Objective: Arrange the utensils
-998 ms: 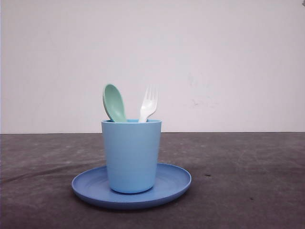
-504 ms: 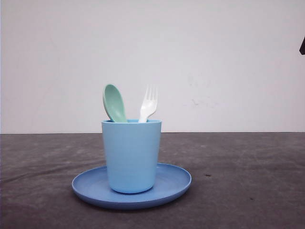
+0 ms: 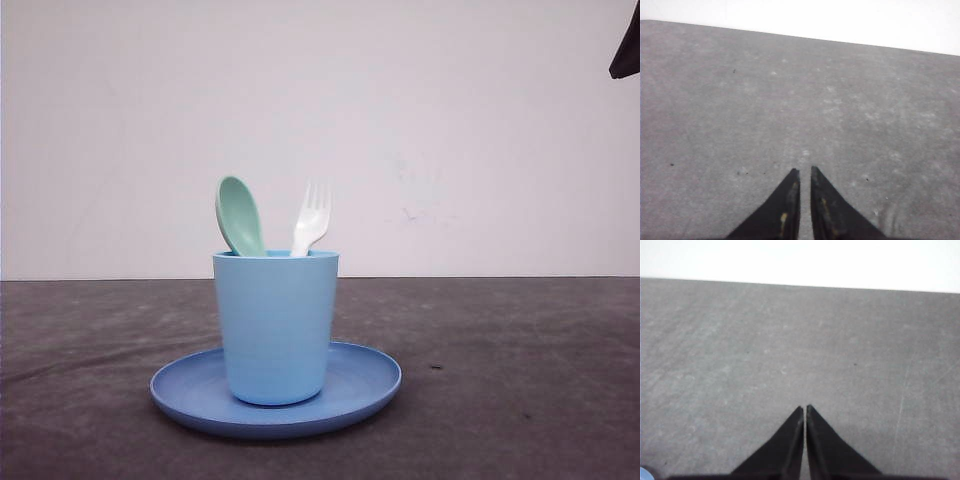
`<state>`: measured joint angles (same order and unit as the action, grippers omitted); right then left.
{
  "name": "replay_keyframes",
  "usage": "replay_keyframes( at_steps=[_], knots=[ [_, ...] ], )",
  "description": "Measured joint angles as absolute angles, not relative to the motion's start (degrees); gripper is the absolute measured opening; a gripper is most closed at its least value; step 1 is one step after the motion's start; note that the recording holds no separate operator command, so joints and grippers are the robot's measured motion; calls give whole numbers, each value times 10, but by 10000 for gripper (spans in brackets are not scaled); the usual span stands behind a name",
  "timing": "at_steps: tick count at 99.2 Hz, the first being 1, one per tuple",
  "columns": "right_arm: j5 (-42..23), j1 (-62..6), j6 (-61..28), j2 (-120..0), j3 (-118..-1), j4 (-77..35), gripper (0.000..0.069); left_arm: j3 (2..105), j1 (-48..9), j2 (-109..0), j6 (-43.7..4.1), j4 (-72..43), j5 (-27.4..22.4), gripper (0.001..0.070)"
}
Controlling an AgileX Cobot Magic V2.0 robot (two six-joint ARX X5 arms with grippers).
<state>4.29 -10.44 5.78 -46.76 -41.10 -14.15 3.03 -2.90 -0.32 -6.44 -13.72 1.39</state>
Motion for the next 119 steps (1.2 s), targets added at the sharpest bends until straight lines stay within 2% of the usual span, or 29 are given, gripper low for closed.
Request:
replay_keyframes(
  at_steps=[51,65,87,119],
  knots=[
    [42,-104,57,-468,-411,-124,9,30,-29,-3,-64,-137,14,13],
    [-3,-100,41,-456,-407,-125,9,30,-29,-3,-64,-137,14,13],
    [48,-74,28,-324,-305,-122,9,30,-29,-3,-64,-137,14,13],
    [33,-56,28,-92,-98,-126,9,30,-29,-3,-64,-137,14,13]
  ],
)
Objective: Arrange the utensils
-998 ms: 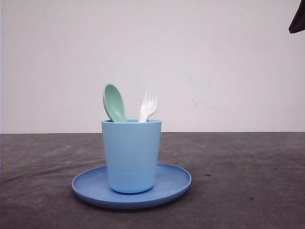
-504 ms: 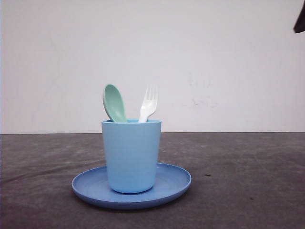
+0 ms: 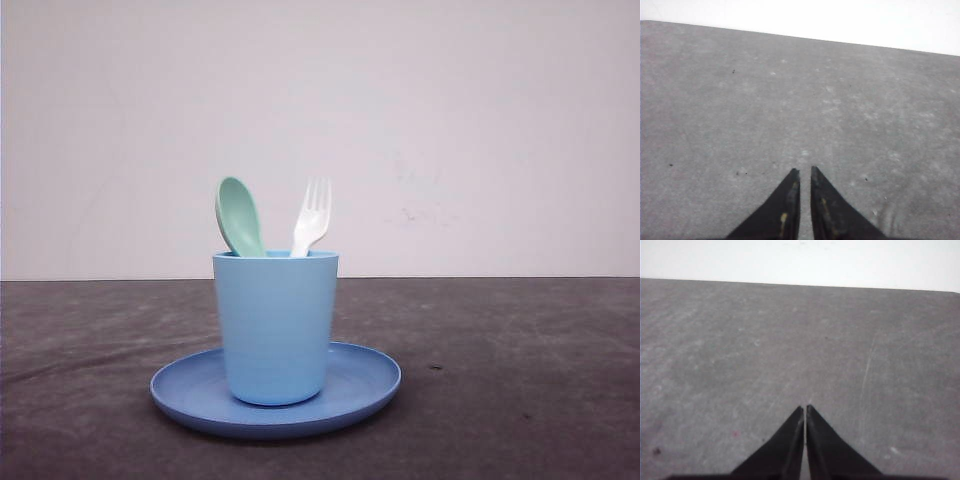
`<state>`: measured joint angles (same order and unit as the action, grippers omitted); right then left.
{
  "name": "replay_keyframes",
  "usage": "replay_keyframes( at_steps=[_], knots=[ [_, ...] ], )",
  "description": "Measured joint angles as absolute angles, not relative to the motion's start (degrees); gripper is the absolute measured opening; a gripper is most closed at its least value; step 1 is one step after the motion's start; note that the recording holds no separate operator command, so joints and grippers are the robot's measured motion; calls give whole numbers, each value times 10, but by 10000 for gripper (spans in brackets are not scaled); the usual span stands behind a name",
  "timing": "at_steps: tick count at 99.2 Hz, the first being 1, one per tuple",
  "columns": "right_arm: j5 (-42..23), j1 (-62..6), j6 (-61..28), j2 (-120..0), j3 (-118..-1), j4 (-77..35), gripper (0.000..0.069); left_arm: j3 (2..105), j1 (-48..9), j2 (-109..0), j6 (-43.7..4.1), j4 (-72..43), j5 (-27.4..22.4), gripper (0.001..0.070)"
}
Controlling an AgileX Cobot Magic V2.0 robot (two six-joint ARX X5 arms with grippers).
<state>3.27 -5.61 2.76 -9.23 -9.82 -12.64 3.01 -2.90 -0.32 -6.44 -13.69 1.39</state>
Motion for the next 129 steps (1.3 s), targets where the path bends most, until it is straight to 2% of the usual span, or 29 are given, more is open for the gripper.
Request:
replay_keyframes(
  at_steps=[20,129],
  knots=[
    [28,-56,28,-4,-19,-127,9,30,-29,-3,-64,-136,14,13],
    [17,-55,27,-3,-10,-96,9,30,-29,-3,-64,-136,14,12]
  ],
)
